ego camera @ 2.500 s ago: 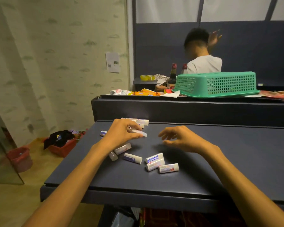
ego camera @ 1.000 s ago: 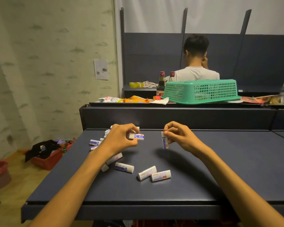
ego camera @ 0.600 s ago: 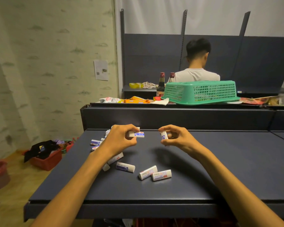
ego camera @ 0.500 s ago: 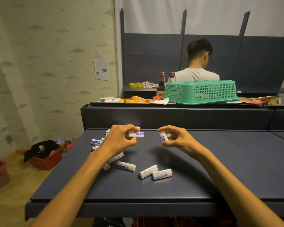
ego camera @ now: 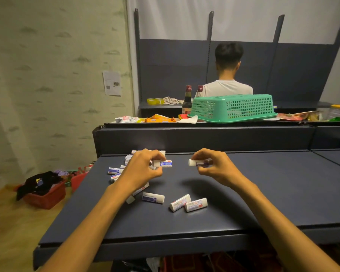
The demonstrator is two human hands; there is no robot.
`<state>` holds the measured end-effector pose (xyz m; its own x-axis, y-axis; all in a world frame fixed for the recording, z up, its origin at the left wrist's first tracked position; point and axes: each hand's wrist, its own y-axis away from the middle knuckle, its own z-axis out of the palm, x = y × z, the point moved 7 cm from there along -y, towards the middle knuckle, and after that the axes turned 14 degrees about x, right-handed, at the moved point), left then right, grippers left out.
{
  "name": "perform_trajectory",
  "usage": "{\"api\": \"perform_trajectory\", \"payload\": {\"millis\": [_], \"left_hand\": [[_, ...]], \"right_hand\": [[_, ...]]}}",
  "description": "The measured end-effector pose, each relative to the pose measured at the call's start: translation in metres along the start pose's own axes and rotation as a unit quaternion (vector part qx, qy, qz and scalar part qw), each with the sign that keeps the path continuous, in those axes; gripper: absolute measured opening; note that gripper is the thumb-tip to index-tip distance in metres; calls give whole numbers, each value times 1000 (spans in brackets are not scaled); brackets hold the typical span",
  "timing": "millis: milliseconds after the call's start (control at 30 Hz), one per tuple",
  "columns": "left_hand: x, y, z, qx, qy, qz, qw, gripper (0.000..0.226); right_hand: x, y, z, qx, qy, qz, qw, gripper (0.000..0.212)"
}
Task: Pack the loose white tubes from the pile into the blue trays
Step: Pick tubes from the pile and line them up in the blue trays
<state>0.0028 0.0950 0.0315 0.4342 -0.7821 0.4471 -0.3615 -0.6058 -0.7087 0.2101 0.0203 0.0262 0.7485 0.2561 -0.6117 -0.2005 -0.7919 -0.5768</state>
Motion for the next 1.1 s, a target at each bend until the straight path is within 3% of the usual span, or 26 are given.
{"api": "perform_trajectory", "payload": {"millis": [233, 533, 1100], "left_hand": [[26, -6, 26, -11, 37, 44, 998, 25], [109, -9, 92, -33, 110, 104, 988, 27], [398, 28, 279, -96, 187, 157, 965, 29]], "right_hand": [[6, 23, -34, 61, 51, -20, 997, 31], [28, 77, -133, 121, 126, -21, 984, 32], [138, 242, -438, 197, 268, 14, 943, 28]]}}
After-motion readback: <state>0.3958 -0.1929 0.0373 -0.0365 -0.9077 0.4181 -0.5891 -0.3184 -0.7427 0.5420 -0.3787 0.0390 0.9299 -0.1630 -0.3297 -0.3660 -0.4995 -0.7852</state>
